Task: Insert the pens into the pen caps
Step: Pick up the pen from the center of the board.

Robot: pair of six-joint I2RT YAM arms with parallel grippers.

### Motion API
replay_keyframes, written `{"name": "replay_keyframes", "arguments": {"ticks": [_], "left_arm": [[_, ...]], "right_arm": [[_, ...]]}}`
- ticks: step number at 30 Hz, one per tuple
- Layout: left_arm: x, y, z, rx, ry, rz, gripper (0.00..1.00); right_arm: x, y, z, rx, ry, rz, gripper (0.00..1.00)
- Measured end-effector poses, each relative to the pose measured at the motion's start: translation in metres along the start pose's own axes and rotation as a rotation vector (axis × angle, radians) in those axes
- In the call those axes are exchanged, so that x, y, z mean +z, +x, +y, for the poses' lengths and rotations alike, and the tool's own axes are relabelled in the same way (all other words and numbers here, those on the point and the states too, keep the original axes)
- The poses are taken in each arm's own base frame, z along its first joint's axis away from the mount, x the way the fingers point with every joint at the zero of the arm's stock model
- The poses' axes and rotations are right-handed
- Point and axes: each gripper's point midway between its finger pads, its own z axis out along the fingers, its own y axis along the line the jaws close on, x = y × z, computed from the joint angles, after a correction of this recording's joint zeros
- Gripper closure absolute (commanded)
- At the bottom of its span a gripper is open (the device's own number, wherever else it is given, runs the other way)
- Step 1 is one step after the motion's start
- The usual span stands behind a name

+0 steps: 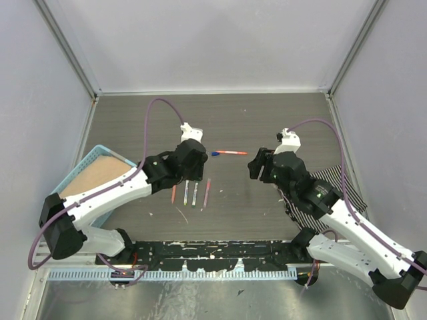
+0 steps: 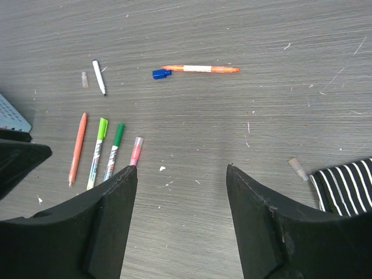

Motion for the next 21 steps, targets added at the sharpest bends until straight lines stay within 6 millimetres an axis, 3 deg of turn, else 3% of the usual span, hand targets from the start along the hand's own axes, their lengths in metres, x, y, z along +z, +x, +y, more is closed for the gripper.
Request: {"name": "replay_keyframes", "arguments": {"ticks": [5, 10, 21], "left_arm": [[0.005, 0.003, 0.028, -0.025, -0.043, 0.009, 0.50], [0.004, 0.006, 0.048, -0.050, -0.069, 0.010, 0.49], [0.005, 0.016, 0.058, -0.056, -0.058, 0.031, 0.49]], "right_arm": [[0.003, 0.003, -0.007, -0.012, 0.040, 0.004, 0.27], [0.015, 0.021, -0.017, -0.050, 0.104, 0.076, 0.25], [0.041, 0.055, -0.039, -0.121, 0.224, 0.220, 0.17]]}}
